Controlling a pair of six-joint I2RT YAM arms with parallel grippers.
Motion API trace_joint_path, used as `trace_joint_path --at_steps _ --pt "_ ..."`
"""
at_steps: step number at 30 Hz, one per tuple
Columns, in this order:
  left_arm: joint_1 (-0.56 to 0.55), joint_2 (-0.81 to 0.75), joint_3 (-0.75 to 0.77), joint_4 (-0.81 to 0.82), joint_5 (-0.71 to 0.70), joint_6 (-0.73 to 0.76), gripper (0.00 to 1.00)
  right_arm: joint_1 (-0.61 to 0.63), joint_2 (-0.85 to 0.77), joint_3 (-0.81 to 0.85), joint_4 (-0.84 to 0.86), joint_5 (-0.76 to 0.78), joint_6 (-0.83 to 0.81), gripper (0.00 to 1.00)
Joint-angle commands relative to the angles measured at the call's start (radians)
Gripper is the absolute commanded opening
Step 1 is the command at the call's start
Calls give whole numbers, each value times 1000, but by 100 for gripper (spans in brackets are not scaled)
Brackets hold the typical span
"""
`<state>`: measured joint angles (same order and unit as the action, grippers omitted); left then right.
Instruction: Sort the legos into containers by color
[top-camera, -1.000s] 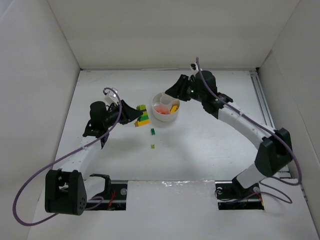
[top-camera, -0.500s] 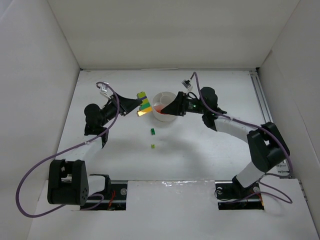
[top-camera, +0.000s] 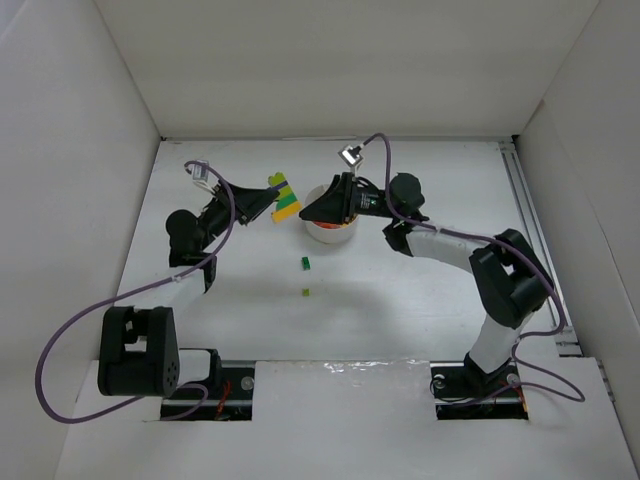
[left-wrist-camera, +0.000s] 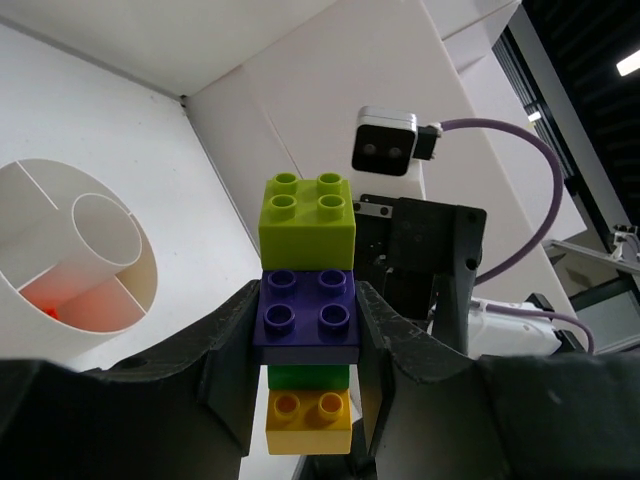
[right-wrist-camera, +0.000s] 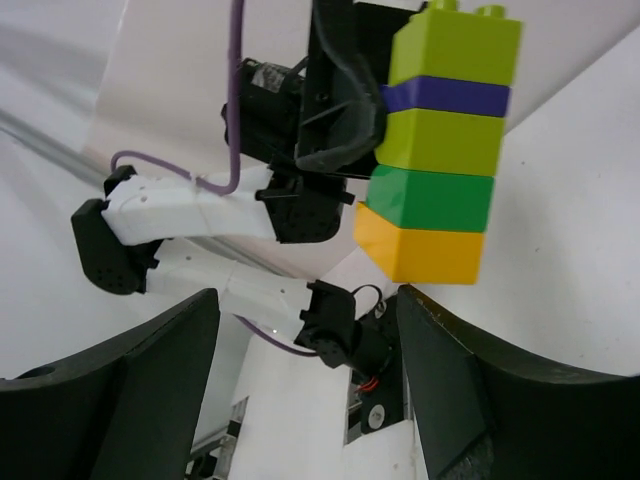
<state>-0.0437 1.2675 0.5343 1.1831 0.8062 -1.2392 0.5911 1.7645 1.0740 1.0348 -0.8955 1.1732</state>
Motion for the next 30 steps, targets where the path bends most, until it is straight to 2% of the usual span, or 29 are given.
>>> trace_joint_path --at_steps 1,3,10,30 --pt "4 -8 36 107 21 -45 6 13 -7 15 128 -51 -21 77" --pt "4 -8 36 107 30 -57 5 22 -16 15 59 -66 -46 78" --pt "4 -28 36 98 50 -48 4 -25 -25 -23 -19 -43 -84 77" --pt "-50 -59 27 56 79 -29 4 -5 44 79 -12 -31 -113 75"
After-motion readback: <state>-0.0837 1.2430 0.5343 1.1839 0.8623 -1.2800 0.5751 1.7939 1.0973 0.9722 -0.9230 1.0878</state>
